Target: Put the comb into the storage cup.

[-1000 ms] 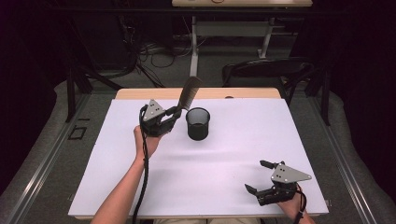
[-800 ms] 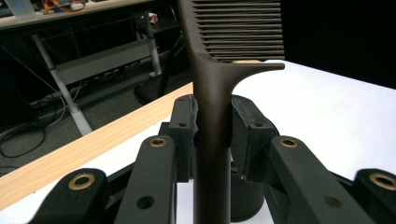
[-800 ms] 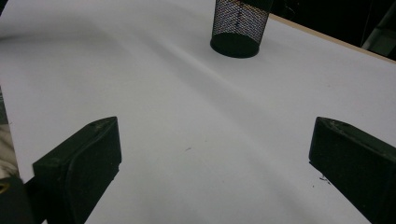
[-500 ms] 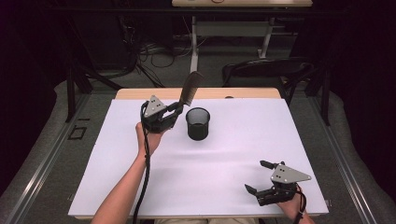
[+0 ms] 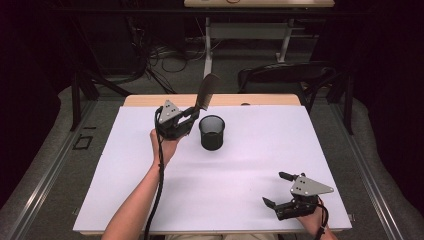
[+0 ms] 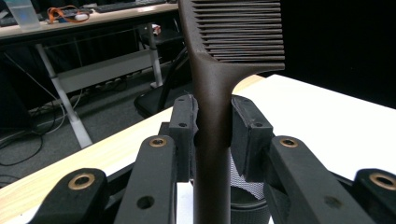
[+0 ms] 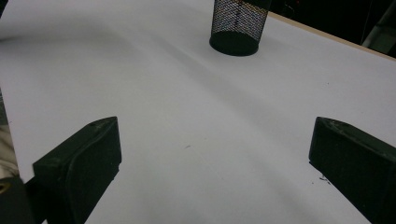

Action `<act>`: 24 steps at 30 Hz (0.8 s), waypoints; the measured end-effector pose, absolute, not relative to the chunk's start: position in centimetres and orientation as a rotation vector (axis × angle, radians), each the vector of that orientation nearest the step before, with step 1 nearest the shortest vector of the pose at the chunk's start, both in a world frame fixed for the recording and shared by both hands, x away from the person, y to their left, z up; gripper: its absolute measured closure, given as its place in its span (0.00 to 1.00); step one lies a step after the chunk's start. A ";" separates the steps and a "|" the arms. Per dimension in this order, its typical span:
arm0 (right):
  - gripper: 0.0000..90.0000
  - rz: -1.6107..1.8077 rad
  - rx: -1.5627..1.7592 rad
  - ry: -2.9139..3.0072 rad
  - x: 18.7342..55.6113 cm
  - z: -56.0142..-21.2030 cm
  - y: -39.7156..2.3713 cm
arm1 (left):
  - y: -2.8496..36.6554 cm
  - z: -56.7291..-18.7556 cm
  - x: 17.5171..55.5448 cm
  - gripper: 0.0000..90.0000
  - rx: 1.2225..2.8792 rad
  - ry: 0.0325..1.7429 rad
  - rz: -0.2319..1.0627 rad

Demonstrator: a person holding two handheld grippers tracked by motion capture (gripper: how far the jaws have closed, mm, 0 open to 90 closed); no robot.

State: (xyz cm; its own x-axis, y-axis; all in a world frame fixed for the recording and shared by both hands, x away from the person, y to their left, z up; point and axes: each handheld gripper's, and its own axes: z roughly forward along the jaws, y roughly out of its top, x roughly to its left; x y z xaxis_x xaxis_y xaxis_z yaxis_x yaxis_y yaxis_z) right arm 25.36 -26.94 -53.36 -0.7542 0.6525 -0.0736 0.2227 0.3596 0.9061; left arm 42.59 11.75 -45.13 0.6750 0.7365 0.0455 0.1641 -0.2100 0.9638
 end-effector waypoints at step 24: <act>0.02 1.377 0.762 2.200 25.4 -53.3 -27.0 | 10.1 -45.6 43.8 0.80 1.704 0.733 0.613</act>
